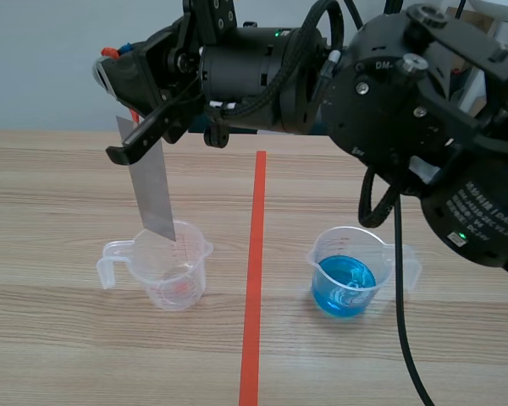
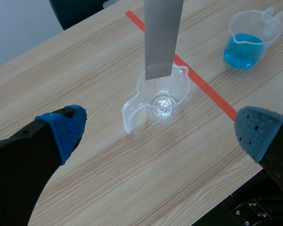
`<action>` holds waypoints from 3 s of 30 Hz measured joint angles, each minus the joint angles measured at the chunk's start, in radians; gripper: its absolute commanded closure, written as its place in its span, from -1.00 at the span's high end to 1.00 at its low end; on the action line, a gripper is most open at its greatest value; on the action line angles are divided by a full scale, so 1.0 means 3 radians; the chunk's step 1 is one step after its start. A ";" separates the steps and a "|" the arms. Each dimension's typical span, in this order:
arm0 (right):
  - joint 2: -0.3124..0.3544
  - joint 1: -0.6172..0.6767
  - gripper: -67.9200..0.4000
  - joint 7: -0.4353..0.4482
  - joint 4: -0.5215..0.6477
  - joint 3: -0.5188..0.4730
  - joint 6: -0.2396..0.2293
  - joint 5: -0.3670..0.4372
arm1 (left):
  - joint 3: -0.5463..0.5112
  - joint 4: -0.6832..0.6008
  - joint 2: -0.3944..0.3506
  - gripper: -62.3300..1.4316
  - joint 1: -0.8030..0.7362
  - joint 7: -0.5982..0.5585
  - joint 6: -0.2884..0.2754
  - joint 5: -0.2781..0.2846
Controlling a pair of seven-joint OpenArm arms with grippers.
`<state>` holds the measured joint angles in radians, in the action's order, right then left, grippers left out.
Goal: Do the redox reaction experiment. lift the metal plate out of the left beaker
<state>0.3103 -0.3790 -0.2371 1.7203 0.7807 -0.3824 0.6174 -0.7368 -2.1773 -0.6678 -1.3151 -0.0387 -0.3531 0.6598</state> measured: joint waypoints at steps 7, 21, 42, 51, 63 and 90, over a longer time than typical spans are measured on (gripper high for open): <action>0.0000 -0.0029 -0.99 -0.0280 0.0220 -0.0154 0.0032 0.0267 | 0.0000 0.0000 0.0000 1.00 0.0000 0.0000 0.0000 0.0000; 0.0001 -0.0127 -0.99 -0.0439 0.0224 -0.0271 0.0075 0.0587 | 0.0000 0.0000 0.0000 1.00 0.0000 -0.0027 0.0000 0.0000; 0.0001 -0.0127 -0.99 -0.0514 0.0224 -0.0271 0.0076 0.0624 | 0.0000 0.0000 0.0000 1.00 0.0000 -0.0027 0.0000 0.0000; 0.0001 -0.0127 -0.99 -0.0514 0.0224 -0.0271 0.0076 0.0624 | 0.0000 0.0000 0.0000 1.00 0.0000 -0.0027 0.0000 0.0000; 0.0001 -0.0127 -0.99 -0.0514 0.0224 -0.0271 0.0076 0.0624 | 0.0000 0.0000 0.0000 1.00 0.0000 -0.0027 0.0000 0.0000; 0.0001 -0.0127 -0.99 -0.0526 0.0224 -0.0271 0.0076 0.0624 | 0.0000 0.0000 0.0000 1.00 0.0000 -0.0027 0.0000 0.0000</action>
<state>0.3107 -0.4171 -0.3950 1.7874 0.6994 -0.3595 0.8047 -0.7368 -2.1773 -0.6678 -1.3151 -0.0467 -0.3531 0.6598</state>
